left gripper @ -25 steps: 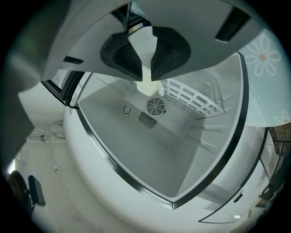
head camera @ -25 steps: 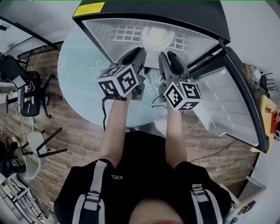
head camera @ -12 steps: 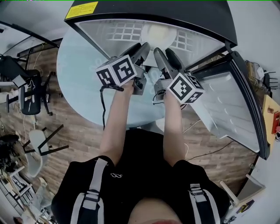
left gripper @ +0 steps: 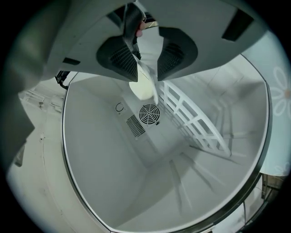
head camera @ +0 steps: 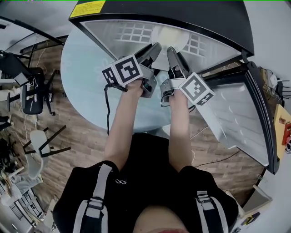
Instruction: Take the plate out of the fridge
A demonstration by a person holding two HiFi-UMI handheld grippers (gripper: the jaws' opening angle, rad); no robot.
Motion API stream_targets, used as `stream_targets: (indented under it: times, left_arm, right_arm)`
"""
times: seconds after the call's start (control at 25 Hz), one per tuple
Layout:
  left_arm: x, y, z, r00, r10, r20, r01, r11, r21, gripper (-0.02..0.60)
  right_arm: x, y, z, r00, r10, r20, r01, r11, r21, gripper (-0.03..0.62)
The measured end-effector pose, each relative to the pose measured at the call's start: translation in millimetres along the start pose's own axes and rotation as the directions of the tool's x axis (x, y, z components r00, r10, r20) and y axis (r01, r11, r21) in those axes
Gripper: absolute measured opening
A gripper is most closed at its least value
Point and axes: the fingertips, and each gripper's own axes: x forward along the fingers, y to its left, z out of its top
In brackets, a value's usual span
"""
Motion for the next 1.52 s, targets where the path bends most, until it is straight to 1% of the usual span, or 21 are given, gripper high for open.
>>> stream_targets:
  times: [0.12,0.2,0.24,0.36,0.52,0.68,0.92,1.28,1.52]
  left_arm:
    - [0,-1,-1,1.0,0.001,-0.002,-0.001,1.0,-0.014,0.123]
    - [0,-3,-1,1.0,-0.003,0.0,0.003,1.0,-0.03,0.077]
    - [0,-4,-1,1.0,0.002,0.001,-0.002,1.0,-0.031,0.075]
    - [-3,-4,-1,1.0,0.018,0.008,-0.018,1.0,-0.006,0.08]
    - [-10,-4,-2,0.999,0.039,0.03,-0.039,0.999,-0.004,0.078]
    - [-21,-5,-6,0.998,0.039,0.051,-0.039,0.999,0.0,0.078]
    - [-41,-7,-12,0.994,0.056,0.092,-0.056,0.998,-0.001,0.087]
    - [-67,-24,-17,0.986,0.054,0.16,-0.056,0.998,0.01,0.091]
    - [-81,-30,-20,0.982,0.051,0.183,-0.054,0.998,0.014,0.092]
  right_arm:
    - [0,-3,-1,1.0,-0.003,-0.003,0.003,0.999,0.037,0.121]
    - [0,-3,-2,1.0,0.001,-0.003,-0.001,0.998,0.058,0.11]
    - [0,-3,-2,1.0,0.002,-0.001,-0.002,0.998,0.061,0.106]
    - [-2,0,-3,1.0,0.006,-0.009,-0.006,0.999,0.038,0.095]
    - [-5,5,-9,0.999,0.005,-0.047,-0.004,1.0,0.007,0.095]
    - [-12,9,-16,0.998,0.041,-0.055,-0.039,0.999,0.031,0.094]
    - [-23,21,-26,0.993,0.069,-0.097,-0.071,0.997,-0.019,0.1]
    - [-41,42,-30,0.985,0.124,-0.119,-0.129,0.991,-0.04,0.101]
    - [-51,53,-34,0.98,0.148,-0.133,-0.16,0.983,-0.087,0.104]
